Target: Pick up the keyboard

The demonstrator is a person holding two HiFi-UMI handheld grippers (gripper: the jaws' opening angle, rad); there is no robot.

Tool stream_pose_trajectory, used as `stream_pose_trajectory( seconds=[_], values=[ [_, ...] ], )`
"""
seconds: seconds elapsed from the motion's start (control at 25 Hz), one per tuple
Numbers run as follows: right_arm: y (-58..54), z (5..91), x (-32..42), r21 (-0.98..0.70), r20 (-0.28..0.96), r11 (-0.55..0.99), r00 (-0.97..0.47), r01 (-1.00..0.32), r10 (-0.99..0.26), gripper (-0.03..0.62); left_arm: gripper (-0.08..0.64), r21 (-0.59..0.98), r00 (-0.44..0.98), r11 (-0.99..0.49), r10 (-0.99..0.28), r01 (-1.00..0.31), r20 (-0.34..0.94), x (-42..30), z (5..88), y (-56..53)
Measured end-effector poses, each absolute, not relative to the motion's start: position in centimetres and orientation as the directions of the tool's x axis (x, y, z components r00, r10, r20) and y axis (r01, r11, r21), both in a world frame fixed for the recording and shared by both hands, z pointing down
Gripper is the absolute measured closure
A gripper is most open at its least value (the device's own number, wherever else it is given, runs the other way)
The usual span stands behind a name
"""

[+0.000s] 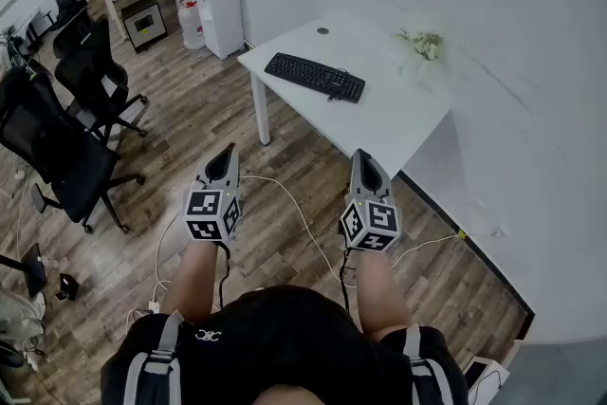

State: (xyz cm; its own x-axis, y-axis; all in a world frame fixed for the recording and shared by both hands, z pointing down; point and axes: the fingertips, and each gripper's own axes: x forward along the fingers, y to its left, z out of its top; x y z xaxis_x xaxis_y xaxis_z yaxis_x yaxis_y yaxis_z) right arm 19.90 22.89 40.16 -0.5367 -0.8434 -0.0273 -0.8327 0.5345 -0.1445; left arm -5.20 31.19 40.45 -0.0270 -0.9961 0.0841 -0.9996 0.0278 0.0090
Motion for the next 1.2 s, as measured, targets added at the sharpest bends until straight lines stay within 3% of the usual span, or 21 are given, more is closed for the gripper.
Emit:
stream_pose_trajectory(
  seconds=[0.6, 1.2],
  values=[
    [23.4, 39.2, 17.2, -0.138, -0.061, 0.533, -0.53, -0.835, -0.846, 0.588, 0.545, 0.041, -0.05, 0.053, -0.997, -0.998, 0.056, -8.0, 40.2, 31.8],
    [27.0, 41.2, 13.3, -0.135, -0.043, 0.495, -0.494, -0.858, -0.868, 0.588, 0.545, 0.029, 0.043, -0.041, -0.998, -0.999, 0.051, -11.5, 41.7, 33.6]
  ],
)
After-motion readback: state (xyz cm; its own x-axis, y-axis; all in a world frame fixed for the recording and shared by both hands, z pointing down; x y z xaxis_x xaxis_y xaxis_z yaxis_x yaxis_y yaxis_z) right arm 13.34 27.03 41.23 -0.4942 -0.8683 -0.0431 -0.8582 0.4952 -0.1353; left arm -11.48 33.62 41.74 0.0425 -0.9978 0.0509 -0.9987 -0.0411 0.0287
